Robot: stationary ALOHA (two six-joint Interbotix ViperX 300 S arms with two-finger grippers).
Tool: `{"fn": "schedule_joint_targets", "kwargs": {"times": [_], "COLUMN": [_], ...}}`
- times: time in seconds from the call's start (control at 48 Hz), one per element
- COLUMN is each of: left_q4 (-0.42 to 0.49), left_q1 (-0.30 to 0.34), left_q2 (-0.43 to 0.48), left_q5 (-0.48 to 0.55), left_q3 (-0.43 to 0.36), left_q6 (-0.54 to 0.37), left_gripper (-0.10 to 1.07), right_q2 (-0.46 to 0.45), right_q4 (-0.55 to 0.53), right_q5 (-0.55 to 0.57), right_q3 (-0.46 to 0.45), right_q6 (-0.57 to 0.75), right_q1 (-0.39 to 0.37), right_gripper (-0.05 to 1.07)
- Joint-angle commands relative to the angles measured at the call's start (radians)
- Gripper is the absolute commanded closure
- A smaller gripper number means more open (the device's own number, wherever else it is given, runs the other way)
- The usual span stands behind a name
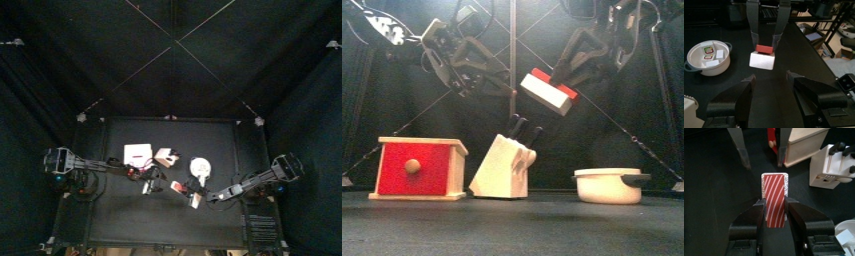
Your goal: Hand over salmon sushi
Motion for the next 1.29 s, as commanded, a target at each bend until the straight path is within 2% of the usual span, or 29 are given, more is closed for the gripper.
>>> {"fn": "schedule_joint_targets", "kwargs": {"times": [0.0, 0.25, 0.375, 0.583, 0.875, 1.083, 1.271], "left_q4": [-0.003, -0.009, -0.044, -0.087, -0.084, -0.018, 0.002], "left_q1": [-0.002, -0.014, -0.014, -0.008, 0.003, 0.002, -0.002], "left_q2": [0.012, 0.046, 0.067, 0.091, 0.071, 0.003, -0.012], "left_q5": [-0.014, -0.101, -0.143, -0.144, -0.141, -0.147, -0.16], "left_q3": [-0.041, -0.057, -0.071, -0.077, -0.043, 0.023, 0.029], "left_q6": [0.034, 0.132, 0.14, 0.141, 0.143, 0.144, 0.143], "left_gripper": [0.1, 0.1, 0.1, 0.1, 0.1, 0.1, 0.07], "right_q2": [-0.011, -0.005, 0.003, 0.012, 0.015, 0.015, 0.026], "right_q4": [-0.006, -0.006, -0.006, -0.006, 0.002, 0.005, 0.005], "right_q5": [-0.003, -0.011, -0.009, -0.011, -0.035, -0.066, -0.074], "right_q3": [-0.028, -0.032, -0.04, -0.044, -0.043, -0.041, -0.049], "right_q6": [0.002, 0.0, 0.0, -0.003, 0.0, -0.006, -0.008], "right_q1": [0.002, 0.003, 0.003, 0.003, 0.008, 0.008, 0.003], "right_gripper": [0.58, 0.58, 0.58, 0.58, 0.58, 0.58, 0.58]}}
